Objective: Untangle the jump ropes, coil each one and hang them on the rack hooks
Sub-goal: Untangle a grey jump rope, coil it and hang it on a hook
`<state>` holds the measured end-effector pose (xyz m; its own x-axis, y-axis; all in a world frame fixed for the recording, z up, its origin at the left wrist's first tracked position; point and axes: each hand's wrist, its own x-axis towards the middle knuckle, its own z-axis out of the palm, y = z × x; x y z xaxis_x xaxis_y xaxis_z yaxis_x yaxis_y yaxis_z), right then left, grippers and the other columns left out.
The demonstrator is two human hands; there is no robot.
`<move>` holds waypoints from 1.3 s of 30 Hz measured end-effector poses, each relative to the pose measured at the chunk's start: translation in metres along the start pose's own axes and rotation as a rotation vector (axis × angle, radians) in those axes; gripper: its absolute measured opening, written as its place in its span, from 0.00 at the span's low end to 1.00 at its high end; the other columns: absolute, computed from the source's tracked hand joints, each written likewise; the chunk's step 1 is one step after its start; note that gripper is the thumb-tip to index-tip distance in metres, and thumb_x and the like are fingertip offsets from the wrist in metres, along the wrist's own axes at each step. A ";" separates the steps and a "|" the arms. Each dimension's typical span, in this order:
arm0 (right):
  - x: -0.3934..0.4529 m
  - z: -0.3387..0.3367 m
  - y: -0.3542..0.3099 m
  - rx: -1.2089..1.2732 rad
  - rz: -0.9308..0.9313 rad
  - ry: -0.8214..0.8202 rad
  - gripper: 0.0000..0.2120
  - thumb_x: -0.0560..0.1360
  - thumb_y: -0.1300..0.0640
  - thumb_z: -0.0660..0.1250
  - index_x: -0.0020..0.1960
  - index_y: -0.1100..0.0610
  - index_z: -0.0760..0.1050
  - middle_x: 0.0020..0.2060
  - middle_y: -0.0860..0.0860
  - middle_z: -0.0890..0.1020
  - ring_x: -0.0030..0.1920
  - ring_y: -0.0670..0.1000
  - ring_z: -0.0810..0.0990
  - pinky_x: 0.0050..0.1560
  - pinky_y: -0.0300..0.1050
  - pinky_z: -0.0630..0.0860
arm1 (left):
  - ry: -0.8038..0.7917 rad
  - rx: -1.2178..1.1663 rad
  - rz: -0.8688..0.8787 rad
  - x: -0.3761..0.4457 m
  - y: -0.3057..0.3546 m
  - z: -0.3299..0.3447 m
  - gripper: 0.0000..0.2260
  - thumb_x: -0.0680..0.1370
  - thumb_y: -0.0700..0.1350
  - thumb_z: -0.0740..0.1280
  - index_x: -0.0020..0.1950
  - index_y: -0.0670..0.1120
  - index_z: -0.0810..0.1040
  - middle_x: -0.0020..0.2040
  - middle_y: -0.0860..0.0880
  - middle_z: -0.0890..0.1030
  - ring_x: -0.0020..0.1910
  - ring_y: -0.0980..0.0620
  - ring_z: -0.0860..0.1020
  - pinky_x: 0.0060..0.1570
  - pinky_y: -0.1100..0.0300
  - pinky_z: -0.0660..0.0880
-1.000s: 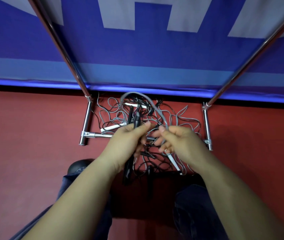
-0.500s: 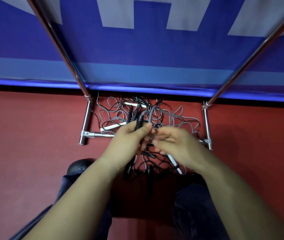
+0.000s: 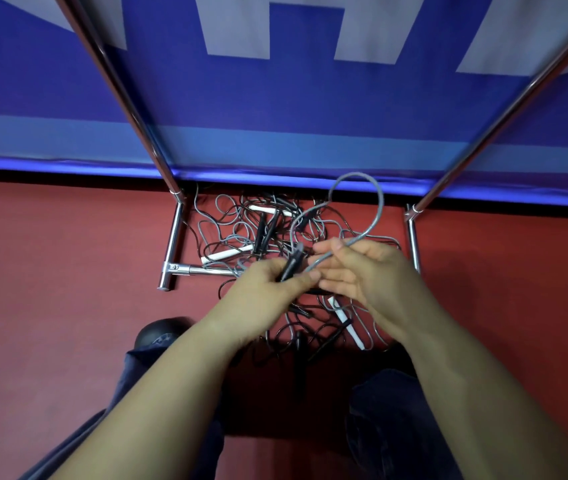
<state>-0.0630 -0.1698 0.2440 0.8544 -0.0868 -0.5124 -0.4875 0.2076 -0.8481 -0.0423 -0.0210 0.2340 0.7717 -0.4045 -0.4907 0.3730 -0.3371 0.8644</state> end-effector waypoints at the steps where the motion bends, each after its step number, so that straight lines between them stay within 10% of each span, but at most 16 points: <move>1: 0.000 -0.001 -0.001 0.077 0.020 -0.013 0.10 0.79 0.59 0.60 0.45 0.59 0.79 0.35 0.53 0.84 0.39 0.50 0.84 0.39 0.38 0.80 | -0.016 0.022 -0.014 -0.001 0.000 0.000 0.10 0.77 0.50 0.66 0.36 0.51 0.78 0.20 0.59 0.69 0.20 0.63 0.66 0.24 0.71 0.62; 6: 0.002 -0.001 -0.005 0.258 0.051 -0.007 0.10 0.79 0.58 0.59 0.47 0.60 0.78 0.36 0.54 0.84 0.39 0.50 0.84 0.42 0.40 0.81 | 0.048 -0.034 -0.004 0.001 0.001 -0.001 0.10 0.77 0.49 0.67 0.36 0.49 0.79 0.21 0.58 0.70 0.20 0.61 0.65 0.23 0.71 0.61; 13: -0.003 0.001 0.010 -0.504 0.014 -0.152 0.10 0.73 0.58 0.70 0.53 0.50 0.76 0.45 0.46 0.82 0.46 0.41 0.81 0.49 0.36 0.76 | 0.124 -0.369 0.000 0.005 0.008 -0.003 0.14 0.78 0.47 0.63 0.33 0.45 0.77 0.25 0.52 0.70 0.21 0.58 0.62 0.21 0.68 0.59; 19: -0.007 0.000 0.009 -0.627 -0.068 -0.133 0.07 0.73 0.58 0.69 0.50 0.49 0.78 0.42 0.42 0.83 0.48 0.41 0.81 0.46 0.25 0.72 | -0.069 -0.505 0.005 0.002 0.010 -0.003 0.13 0.69 0.51 0.65 0.30 0.44 0.78 0.23 0.51 0.68 0.20 0.58 0.62 0.19 0.68 0.58; 25: -0.005 0.002 0.012 -0.681 -0.102 -0.113 0.08 0.76 0.56 0.65 0.41 0.45 0.77 0.41 0.47 0.85 0.45 0.44 0.83 0.53 0.41 0.75 | -0.118 -0.511 0.024 0.001 0.012 -0.002 0.12 0.70 0.50 0.65 0.37 0.43 0.82 0.26 0.51 0.73 0.21 0.59 0.63 0.19 0.68 0.58; 35: -0.001 0.004 0.001 -0.165 -0.001 0.021 0.10 0.78 0.60 0.61 0.41 0.58 0.78 0.29 0.50 0.83 0.32 0.48 0.83 0.38 0.39 0.80 | 0.018 -0.241 -0.001 0.002 0.006 -0.001 0.06 0.78 0.40 0.65 0.52 0.45 0.79 0.21 0.57 0.73 0.19 0.63 0.68 0.21 0.72 0.62; 39: -0.002 0.002 -0.004 0.016 -0.004 0.014 0.10 0.78 0.61 0.60 0.42 0.60 0.78 0.29 0.51 0.82 0.31 0.47 0.82 0.35 0.37 0.79 | 0.009 -0.139 -0.024 0.003 0.001 -0.003 0.08 0.75 0.51 0.68 0.37 0.53 0.82 0.28 0.47 0.70 0.24 0.54 0.65 0.26 0.63 0.60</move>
<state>-0.0627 -0.1684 0.2488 0.8538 -0.1011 -0.5108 -0.4810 0.2225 -0.8480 -0.0379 -0.0204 0.2339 0.7660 -0.3899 -0.5111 0.4586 -0.2257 0.8595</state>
